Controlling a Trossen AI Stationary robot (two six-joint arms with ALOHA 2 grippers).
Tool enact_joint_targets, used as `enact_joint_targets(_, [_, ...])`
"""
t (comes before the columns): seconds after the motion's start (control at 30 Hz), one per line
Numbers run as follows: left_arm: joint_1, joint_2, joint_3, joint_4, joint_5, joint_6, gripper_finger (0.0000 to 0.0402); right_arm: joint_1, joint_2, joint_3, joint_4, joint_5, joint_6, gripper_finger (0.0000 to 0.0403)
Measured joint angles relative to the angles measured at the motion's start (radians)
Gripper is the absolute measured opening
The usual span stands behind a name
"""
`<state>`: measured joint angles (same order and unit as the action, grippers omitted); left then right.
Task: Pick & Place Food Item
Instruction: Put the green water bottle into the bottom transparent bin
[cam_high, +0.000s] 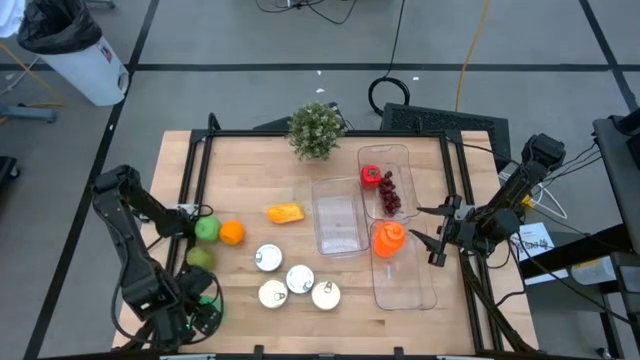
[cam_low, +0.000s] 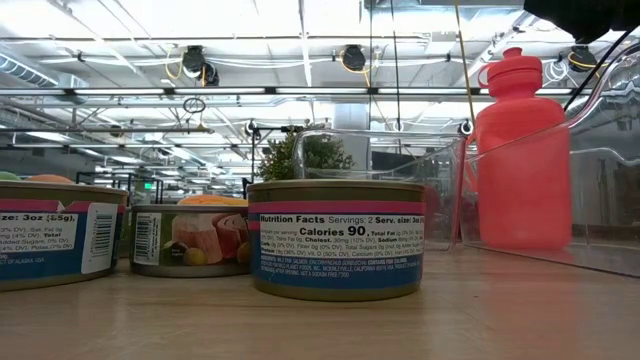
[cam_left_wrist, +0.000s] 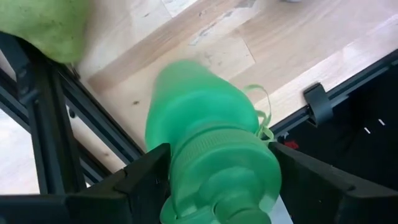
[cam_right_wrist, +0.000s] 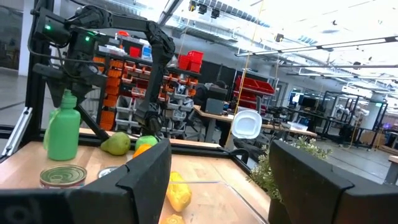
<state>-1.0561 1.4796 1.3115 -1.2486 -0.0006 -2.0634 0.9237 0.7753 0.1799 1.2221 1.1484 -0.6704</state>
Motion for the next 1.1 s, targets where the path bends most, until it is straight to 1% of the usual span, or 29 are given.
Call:
enact_joint_targets(0.1, [0.0, 0.0, -0.001, -0.012, 0.004, 0.0, 0.0255, 0.0, 0.0, 0.0, 0.0, 0.0, 0.0, 0.0254])
enact_joint_targets(0.23, [0.0, -0.001, -0.001, -0.014, 0.007, 0.003, 0.0203, 0.0, 0.0, 0.0, 0.0, 0.001, 0.0, 0.0254])
enact_joint_targets(0.4, [0.01, -0.004, 0.0, -0.026, 0.003, 0.08, 0.0199, 0.0, 0.0, 0.0, 0.0, 0.0, 0.0, 0.0254])
enact_joint_targets(0.53, [0.015, -0.026, 0.001, -0.044, -0.048, 0.118, 0.0199, 0.0, 0.0, 0.0, 0.0, 0.0, 0.0, 0.0254])
enact_joint_targets(0.63, [0.015, -0.066, 0.002, -0.044, -0.158, 0.165, 0.0199, 0.0, 0.0, 0.0, 0.0, 0.0, 0.0, 0.0254])
enact_joint_targets(0.87, [0.016, -0.145, 0.003, -0.041, -0.509, 0.346, 0.0199, 0.0, 0.0, 0.0, 0.0, 0.0, 0.004, 0.0254])
enact_joint_targets(0.93, [0.019, -0.158, 0.003, -0.037, -0.621, 0.42, 0.0199, 0.0, 0.0, 0.0, 0.0, 0.0, 0.004, 0.0254])
enact_joint_targets(1.1, [0.036, -0.157, 0.003, -0.022, -0.938, 0.583, 0.0199, 0.0, 0.0, 0.0, 0.0, -0.001, 0.02, 0.0254])
